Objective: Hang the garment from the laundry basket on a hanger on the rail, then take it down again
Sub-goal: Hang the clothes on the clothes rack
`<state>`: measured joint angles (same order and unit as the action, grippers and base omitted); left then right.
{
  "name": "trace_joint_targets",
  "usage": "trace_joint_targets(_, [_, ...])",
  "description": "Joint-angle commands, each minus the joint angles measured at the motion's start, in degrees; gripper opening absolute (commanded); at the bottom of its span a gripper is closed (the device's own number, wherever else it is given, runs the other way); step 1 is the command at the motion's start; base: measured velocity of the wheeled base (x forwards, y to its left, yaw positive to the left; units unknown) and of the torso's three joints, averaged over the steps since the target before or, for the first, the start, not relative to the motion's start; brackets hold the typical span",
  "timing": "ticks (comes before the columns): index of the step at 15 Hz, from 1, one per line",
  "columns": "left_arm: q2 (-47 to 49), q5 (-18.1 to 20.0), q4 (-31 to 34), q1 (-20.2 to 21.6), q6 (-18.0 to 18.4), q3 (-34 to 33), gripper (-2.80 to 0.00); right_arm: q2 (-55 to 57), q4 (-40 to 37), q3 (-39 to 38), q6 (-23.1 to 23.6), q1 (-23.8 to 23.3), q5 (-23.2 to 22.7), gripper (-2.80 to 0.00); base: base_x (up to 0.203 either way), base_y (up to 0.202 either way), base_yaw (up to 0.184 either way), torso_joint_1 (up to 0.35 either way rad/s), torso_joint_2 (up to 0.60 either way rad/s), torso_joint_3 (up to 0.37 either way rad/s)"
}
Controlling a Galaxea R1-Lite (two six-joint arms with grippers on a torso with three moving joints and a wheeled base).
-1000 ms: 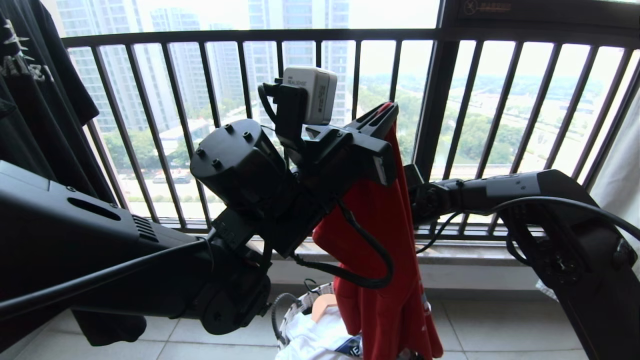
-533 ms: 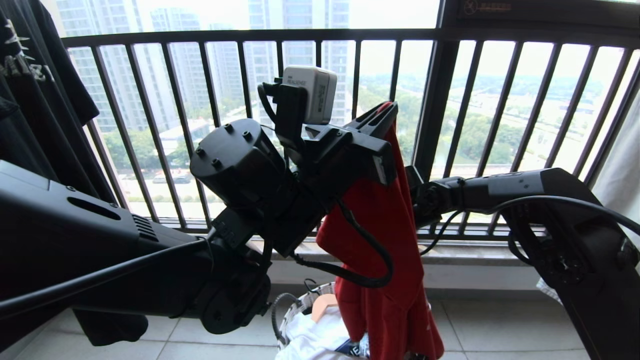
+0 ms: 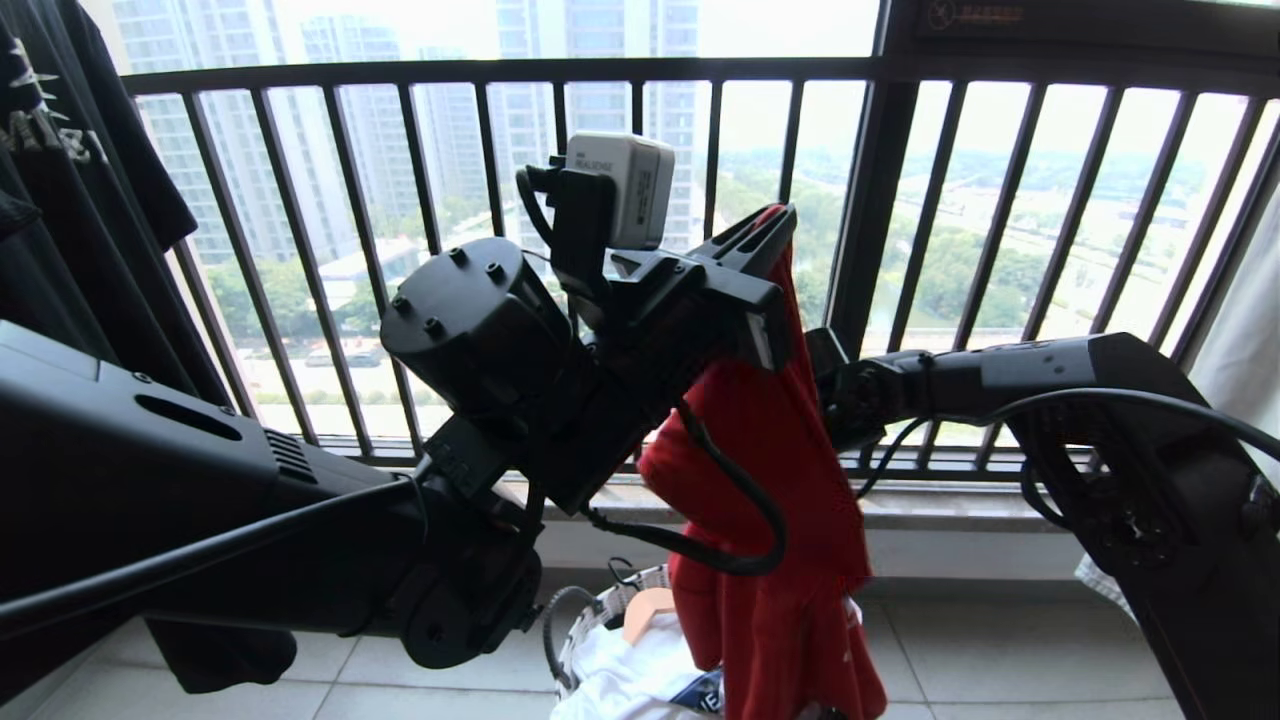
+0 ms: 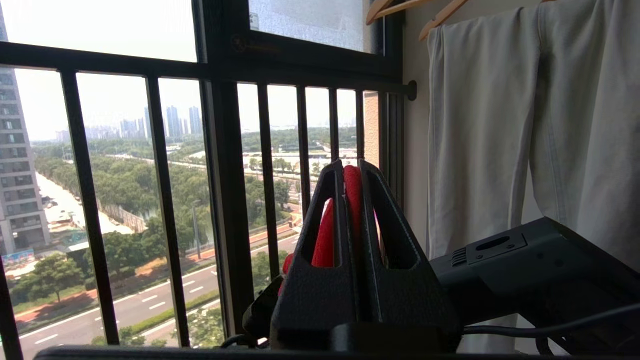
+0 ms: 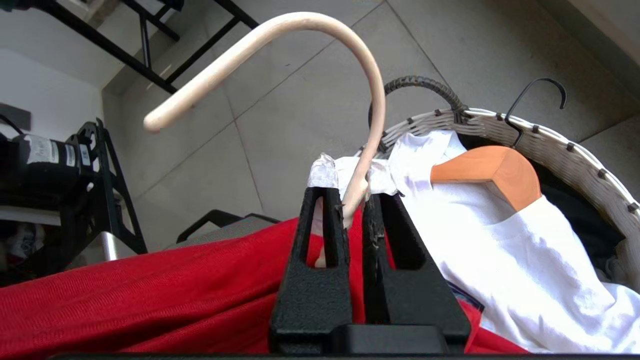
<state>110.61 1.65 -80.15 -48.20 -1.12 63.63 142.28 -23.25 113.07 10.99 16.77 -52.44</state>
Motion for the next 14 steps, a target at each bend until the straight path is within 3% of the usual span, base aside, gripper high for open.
trace_joint_targets(1, [0.0,0.0,-0.6,0.0,0.0,0.0,-2.80,-0.6,0.1,0.0,0.1,-0.2,-0.4,-2.80,0.000,0.000,0.000,0.000,0.00,0.000])
trace_joint_targets(10, [0.6,0.0,-0.6,-0.1,0.1,-0.1,-2.80,-4.2,1.4,0.0,-2.7,-2.3,0.6,-2.80,0.000,0.000,0.000,0.000,0.00,0.000])
trace_joint_targets(14, [0.0,0.1,0.0,0.0,0.1,0.0,-2.80,-6.0,10.3,-0.1,-11.3,-2.3,7.5,-2.80,0.000,0.000,0.000,0.000,0.00,0.000])
